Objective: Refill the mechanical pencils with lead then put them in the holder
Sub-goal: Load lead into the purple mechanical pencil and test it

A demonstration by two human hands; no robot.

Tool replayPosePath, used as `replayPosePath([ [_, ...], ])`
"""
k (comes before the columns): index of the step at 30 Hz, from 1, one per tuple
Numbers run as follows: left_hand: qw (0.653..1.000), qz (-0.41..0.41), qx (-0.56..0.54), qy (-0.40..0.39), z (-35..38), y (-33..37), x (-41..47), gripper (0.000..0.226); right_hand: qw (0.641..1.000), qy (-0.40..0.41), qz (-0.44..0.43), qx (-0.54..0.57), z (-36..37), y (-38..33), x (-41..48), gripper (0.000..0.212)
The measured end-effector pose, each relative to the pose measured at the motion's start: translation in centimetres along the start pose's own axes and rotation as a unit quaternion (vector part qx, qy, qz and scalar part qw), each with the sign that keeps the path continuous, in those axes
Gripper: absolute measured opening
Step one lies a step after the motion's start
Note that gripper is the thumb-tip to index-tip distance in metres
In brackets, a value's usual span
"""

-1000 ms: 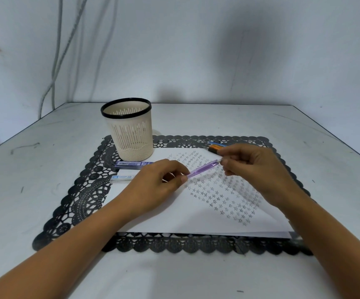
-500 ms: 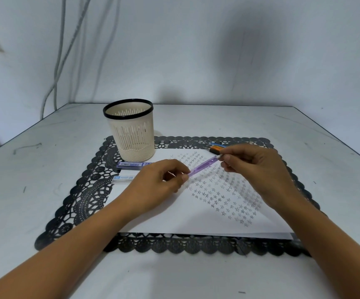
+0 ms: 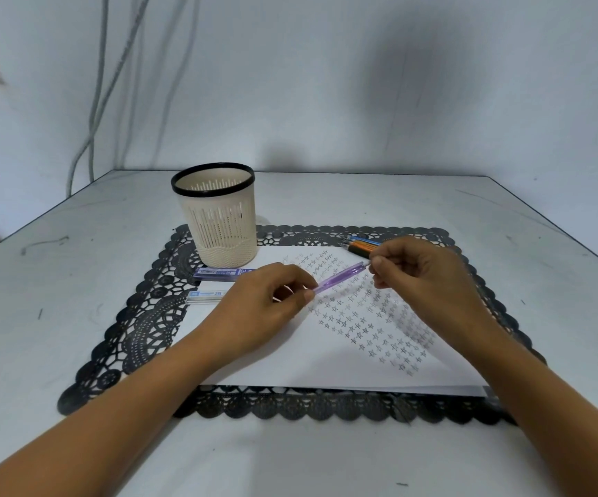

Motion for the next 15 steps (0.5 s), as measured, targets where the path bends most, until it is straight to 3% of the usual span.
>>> replayPosePath([
  [15, 1.000, 0.020, 0.009, 0.013, -0.07, 0.23, 0.01, 0.009, 1.000, 0.009, 0.018, -0.006, -0.26, 0.34, 0.16, 0.013],
])
Point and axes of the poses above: each hand's wrist, its own x-axis towards the middle knuckle, its own z-axis out of the palm, y = z × x, the point moved 5 cm from there along x, towards the middle knuckle, and after that the axes turned 2 degrees about z, right-handed, at the moved point
